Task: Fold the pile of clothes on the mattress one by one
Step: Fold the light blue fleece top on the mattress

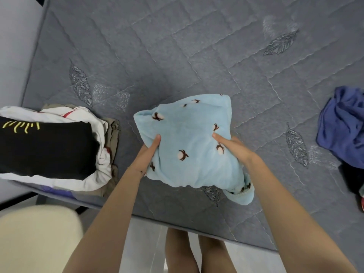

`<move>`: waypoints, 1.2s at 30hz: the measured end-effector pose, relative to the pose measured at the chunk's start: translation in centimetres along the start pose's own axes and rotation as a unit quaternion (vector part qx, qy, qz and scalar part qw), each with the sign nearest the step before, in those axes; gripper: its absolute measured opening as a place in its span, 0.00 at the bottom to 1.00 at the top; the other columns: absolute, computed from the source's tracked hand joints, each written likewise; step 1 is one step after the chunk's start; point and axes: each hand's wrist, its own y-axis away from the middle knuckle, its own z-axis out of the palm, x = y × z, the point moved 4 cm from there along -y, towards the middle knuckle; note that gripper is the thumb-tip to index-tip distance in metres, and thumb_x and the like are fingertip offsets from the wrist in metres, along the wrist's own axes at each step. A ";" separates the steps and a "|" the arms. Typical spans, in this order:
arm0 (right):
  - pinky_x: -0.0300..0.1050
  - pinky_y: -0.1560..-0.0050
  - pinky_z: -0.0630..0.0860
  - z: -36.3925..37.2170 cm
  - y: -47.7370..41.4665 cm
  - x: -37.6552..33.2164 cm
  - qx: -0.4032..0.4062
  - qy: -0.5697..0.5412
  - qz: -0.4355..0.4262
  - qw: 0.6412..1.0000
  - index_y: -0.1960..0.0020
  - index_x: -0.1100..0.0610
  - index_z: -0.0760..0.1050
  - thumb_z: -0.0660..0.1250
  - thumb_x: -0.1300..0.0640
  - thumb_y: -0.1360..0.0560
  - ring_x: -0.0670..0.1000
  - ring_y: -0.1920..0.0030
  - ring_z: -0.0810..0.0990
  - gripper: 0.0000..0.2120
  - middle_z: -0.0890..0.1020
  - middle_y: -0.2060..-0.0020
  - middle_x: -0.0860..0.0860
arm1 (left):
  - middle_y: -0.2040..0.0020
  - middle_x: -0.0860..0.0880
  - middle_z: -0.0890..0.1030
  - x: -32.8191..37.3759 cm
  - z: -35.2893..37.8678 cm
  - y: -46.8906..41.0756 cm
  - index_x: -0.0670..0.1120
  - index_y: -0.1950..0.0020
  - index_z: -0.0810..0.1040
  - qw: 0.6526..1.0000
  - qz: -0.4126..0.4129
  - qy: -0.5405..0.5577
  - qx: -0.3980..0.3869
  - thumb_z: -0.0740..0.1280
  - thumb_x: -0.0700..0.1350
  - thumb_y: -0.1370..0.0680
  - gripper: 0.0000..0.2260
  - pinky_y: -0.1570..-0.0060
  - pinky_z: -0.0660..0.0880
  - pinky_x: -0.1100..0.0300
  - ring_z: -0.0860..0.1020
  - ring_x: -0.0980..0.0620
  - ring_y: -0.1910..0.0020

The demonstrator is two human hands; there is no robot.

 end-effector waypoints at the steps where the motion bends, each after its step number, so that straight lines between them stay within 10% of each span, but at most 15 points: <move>1: 0.42 0.54 0.78 0.6 0.4 0.3 -0.008 -0.020 0.008 1.000 0.35 0.48 0.75 0.71 0.40 0.29 0.48 0.50 0.84 0.25 0.84 0.47 0.47 | 0.41 0.57 0.80 0.3 -0.2 0.5 0.56 0.31 0.71 1.000 0.003 0.008 0.020 0.63 0.63 0.26 0.25 0.43 0.74 0.59 0.78 0.59 0.43; 10: 0.42 0.57 0.79 4.1 7.7 -4.2 0.054 -0.087 -0.055 0.993 0.46 0.53 0.81 0.72 0.45 0.28 0.49 0.56 0.85 0.16 0.86 0.55 0.49 | 0.46 0.58 0.82 5.5 -3.0 8.0 0.57 0.39 0.75 0.988 0.075 0.076 0.110 0.67 0.57 0.24 0.15 0.52 0.77 0.64 0.81 0.59 0.49; 17: 0.38 0.61 0.80 8.9 15.1 -11.9 0.067 -0.064 -0.140 0.986 0.45 0.56 0.81 0.72 0.47 0.27 0.47 0.56 0.85 0.16 0.86 0.53 0.50 | 0.45 0.53 0.83 10.9 -7.5 15.3 0.54 0.39 0.77 0.976 0.089 0.115 0.164 0.70 0.61 0.27 0.20 0.40 0.75 0.50 0.80 0.51 0.44; 36: 0.35 0.64 0.79 37.3 16.4 -14.6 0.147 -0.133 -0.170 0.965 0.49 0.55 0.81 0.73 0.50 0.27 0.42 0.60 0.84 0.11 0.85 0.56 0.48 | 0.48 0.50 0.84 13.8 -36.5 20.4 0.47 0.43 0.80 0.976 0.101 0.057 0.187 0.72 0.57 0.27 0.19 0.48 0.79 0.54 0.82 0.51 0.49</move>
